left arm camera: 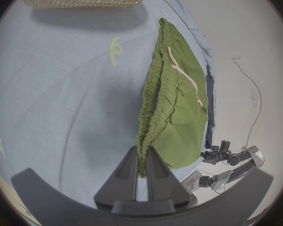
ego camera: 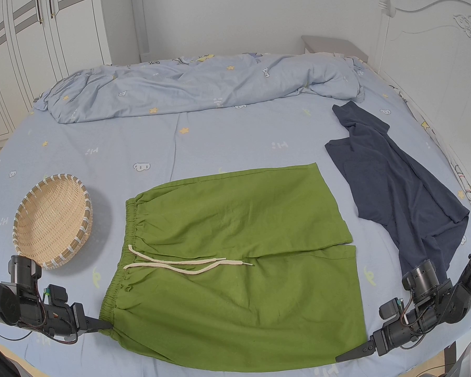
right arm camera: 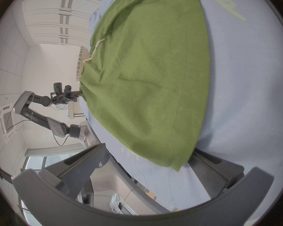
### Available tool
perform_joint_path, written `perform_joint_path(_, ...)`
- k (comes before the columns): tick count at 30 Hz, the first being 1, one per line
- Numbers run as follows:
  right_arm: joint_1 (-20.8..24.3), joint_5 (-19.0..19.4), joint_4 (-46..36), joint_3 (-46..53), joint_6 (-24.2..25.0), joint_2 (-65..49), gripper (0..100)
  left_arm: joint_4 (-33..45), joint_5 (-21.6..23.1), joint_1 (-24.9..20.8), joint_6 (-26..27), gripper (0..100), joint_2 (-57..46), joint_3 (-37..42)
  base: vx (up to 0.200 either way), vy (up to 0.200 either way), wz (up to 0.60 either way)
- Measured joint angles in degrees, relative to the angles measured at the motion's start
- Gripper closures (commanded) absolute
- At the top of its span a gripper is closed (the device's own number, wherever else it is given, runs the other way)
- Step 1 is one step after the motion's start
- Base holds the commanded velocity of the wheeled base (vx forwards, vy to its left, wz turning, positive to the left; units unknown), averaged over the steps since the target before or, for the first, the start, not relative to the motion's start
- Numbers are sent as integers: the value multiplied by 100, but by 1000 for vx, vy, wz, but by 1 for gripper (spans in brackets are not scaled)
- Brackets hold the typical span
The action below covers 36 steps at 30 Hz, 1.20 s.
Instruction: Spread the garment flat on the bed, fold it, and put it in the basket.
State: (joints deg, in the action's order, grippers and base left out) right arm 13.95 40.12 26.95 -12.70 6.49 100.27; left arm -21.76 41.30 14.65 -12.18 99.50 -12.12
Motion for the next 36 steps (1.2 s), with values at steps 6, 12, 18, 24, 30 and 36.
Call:
perform_joint_path(6, -48, 178, 496, 88, 29, 130, 0, -2, 2, -2, -2, 100, -7, 7, 0, 0, 0)
perform_joint_path(12, -205, 211, 630, 190, -17, 218, 0, -2, 2, -5, 0, 100, -7, 7, 0, 0, 0)
perform_joint_path(18, -361, 224, 649, 251, -206, 310, 100, -2, 2, 0, 0, 100, -7, 0, 0, 0, 0)
perform_joint_path(24, -568, 24, 649, 279, -523, 555, 100, 0, 0, 6, -2, 100, -7, 0, 0, 0, 0)
perform_joint_path(30, -670, 26, 651, 408, -560, 642, 100, 0, 2, 28, -2, 100, -7, 7, 0, 0, 0)
perform_joint_path(36, -891, 60, 630, 596, -605, 572, 100, 1, 9, 33, 0, 100, -9, 18, 0, 0, 0)
